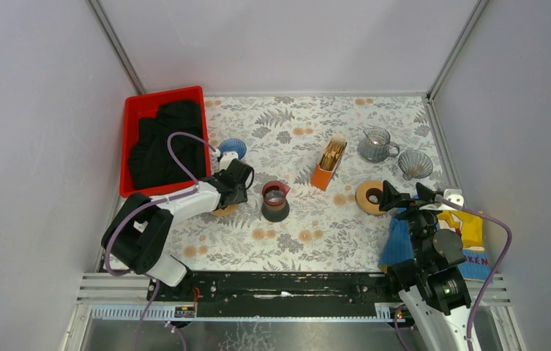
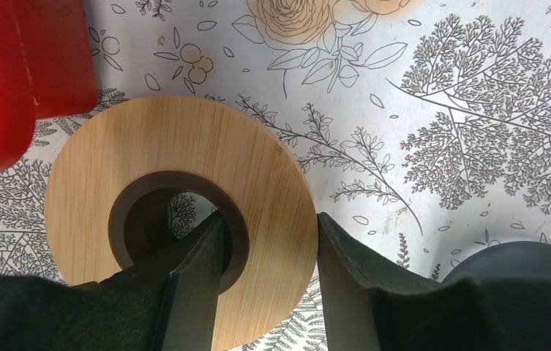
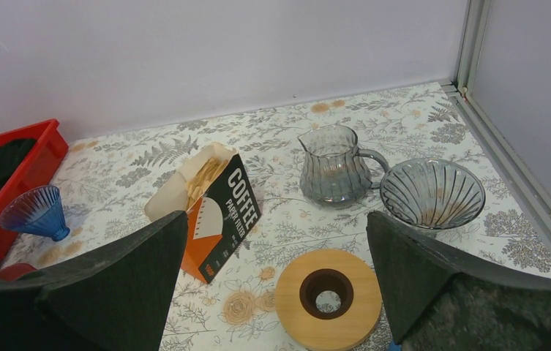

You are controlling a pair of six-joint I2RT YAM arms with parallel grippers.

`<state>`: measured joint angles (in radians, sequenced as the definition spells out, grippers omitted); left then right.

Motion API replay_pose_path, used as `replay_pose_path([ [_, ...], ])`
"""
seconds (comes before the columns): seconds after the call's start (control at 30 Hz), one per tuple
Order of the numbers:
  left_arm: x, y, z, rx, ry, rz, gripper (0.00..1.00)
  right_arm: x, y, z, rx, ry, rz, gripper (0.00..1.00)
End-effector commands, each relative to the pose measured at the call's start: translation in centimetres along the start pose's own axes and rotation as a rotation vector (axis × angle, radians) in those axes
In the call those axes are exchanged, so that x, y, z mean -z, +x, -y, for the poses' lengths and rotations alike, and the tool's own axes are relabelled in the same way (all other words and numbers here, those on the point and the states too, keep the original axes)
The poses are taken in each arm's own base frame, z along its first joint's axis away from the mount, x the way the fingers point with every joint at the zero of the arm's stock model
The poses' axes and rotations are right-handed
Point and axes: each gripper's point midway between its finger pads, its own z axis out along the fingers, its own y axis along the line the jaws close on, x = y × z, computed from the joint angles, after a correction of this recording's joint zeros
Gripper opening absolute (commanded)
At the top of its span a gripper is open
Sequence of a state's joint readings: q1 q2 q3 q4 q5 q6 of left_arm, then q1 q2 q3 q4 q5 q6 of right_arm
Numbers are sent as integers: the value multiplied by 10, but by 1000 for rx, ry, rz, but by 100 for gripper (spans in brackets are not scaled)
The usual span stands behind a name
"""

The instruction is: Place the coffee filter in the dripper

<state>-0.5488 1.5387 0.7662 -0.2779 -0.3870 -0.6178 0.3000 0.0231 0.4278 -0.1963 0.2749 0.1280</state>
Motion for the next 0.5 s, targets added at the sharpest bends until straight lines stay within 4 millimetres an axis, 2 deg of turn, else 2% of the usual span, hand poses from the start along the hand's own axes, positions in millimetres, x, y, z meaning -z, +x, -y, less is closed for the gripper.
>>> replay_pose_path([
  [0.0, 10, -12, 1, 35, 25, 41, 36, 1, -18, -4, -18, -16, 66, 99],
  [0.23, 36, -21, 2, 35, 74, 50, 33, 1, -18, -4, -20, -19, 71, 99],
  [0.47, 78, -43, 18, 17, 198, 70, 32, 2, -19, -4, -21, -22, 72, 99],
])
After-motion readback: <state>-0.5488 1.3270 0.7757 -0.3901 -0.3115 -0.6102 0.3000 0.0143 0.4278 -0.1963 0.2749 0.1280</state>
